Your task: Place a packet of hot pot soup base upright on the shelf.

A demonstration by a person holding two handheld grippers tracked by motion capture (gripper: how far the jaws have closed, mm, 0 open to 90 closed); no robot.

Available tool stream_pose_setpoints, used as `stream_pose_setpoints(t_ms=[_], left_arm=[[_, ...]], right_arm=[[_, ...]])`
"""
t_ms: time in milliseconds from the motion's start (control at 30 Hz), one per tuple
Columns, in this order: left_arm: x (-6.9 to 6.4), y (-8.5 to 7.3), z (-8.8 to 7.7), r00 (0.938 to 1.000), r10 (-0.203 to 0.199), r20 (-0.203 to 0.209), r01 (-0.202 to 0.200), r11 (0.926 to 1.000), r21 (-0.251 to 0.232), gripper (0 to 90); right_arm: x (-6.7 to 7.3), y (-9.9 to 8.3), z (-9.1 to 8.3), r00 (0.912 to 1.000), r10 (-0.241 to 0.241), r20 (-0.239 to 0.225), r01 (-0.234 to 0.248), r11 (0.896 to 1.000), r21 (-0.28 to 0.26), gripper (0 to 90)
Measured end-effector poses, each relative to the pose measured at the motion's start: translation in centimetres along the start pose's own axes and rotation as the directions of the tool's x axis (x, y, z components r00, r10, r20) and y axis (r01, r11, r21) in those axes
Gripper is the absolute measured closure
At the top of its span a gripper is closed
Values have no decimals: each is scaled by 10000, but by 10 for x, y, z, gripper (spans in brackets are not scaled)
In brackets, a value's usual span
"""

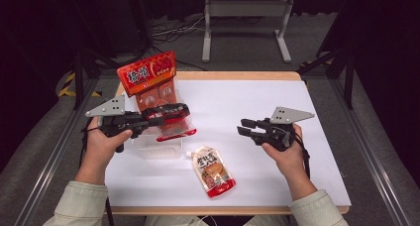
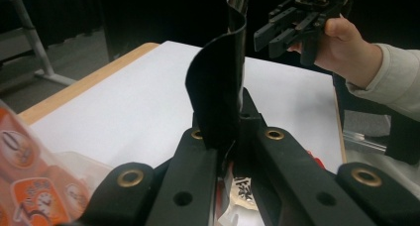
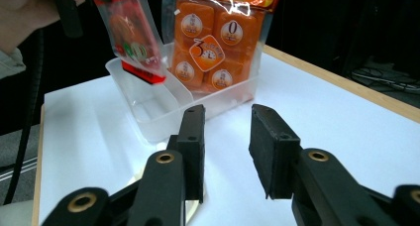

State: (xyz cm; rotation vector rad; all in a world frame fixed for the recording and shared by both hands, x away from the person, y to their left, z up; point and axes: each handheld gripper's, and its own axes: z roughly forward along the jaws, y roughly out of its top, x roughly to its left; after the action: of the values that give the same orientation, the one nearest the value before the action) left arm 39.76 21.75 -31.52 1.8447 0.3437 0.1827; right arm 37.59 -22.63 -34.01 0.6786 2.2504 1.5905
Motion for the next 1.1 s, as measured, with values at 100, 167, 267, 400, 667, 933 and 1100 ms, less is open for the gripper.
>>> stream_pose_setpoints(t_ms=[100, 167, 267, 400, 667, 933, 1100], left_arm=[[3, 1, -2, 10000, -27, -79, 27, 9999, 102, 895], [7, 1, -4, 9998, -63, -188, 65, 9999, 100, 895], [12, 0, -6, 9995, -59, -296, 61, 10000, 60, 895], [17, 0, -8, 9989, -153, -451, 150, 9999, -50, 894], [30, -2, -13, 9962, -120, -857, 141, 9996, 239, 894], [43, -7, -18, 9943, 135, -1056, -71, 9981, 607, 894], [47, -8, -17, 9949, 325, -957, -242, 9960, 863, 894]], right_arm=[[-2, -2, -5, 9999, 52, 125, -53, 10000, 66, 676], [-4, -4, -8, 9998, 106, 174, -107, 9999, 40, 673], [-6, -6, -13, 9994, 155, 294, -156, 9999, 29, 671], [-8, -9, -16, 9991, 245, 356, -247, 9997, 40, 667], [-13, -13, -23, 9979, 401, 504, -402, 9992, 8, 659], [-15, -15, -26, 9973, 504, 532, -504, 9987, -12, 654], [-16, -15, -26, 9973, 544, 498, -543, 9985, -48, 652]])
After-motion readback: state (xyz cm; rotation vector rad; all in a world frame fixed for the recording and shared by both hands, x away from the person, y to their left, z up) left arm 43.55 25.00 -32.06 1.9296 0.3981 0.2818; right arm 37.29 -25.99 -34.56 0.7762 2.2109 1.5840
